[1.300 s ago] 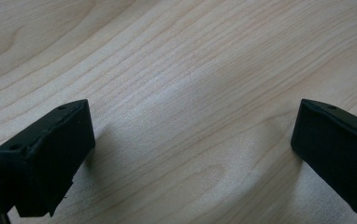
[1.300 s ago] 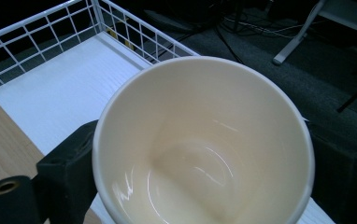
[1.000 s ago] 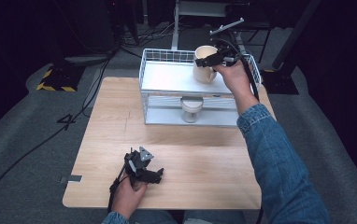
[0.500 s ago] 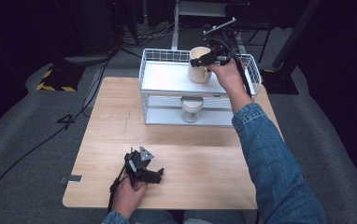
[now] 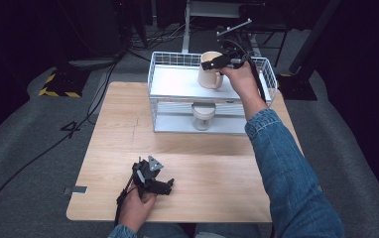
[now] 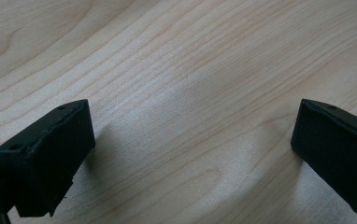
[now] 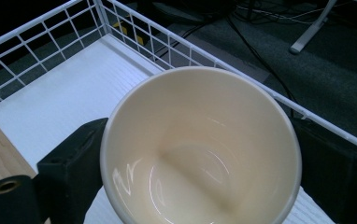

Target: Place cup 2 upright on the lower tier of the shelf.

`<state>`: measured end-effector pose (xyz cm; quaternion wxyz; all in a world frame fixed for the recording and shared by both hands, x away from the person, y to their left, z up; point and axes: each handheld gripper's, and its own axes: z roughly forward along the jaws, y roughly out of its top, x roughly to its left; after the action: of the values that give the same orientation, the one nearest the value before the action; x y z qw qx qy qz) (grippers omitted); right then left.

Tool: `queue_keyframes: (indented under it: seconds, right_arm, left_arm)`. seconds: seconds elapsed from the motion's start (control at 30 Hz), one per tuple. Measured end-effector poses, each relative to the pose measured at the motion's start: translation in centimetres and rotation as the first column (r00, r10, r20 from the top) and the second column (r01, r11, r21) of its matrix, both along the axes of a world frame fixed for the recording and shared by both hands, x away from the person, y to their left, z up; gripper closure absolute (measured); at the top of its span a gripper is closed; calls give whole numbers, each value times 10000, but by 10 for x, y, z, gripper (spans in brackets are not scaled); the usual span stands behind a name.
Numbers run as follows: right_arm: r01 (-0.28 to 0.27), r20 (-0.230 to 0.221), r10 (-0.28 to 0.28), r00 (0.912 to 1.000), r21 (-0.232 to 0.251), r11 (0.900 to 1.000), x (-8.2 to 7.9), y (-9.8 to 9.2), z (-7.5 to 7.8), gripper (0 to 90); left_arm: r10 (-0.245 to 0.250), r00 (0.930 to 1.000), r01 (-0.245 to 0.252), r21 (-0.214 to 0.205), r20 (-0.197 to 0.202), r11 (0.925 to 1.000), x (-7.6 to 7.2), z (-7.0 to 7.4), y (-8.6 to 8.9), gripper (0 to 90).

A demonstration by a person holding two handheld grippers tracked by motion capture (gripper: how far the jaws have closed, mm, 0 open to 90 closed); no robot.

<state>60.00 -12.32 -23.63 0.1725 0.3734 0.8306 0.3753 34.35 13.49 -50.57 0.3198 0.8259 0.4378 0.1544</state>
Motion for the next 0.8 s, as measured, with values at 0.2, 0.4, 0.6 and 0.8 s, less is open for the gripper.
queue_keyframes:
  seconds: [0.2, 0.4, 0.6, 0.8]
  right_arm:
    - [-71, 272, 69, 9996, 101, 9999, 1, 0, -3, 98]
    - [104, 469, -99, 9989, -98, 9999, 0, 2, -4, 24]
    - [76, 667, -94, 9977, 276, 9996, -5, -3, 2, 0]
    - [-73, 1023, 19, 9948, 524, 9986, -22, -10, 10, 0]
  left_arm:
    - [-35, 10000, 35, 52, 17, 10000, 0, 0, 0, 2]
    - [-3, 10000, 3, 4, -2, 10000, 0, 0, 0, 2]
    - [-3, 10000, 3, 0, -6, 10000, 0, 0, 0, 2]
    - [-5, 10000, 5, -2, -10, 10000, 0, 0, 0, 2]
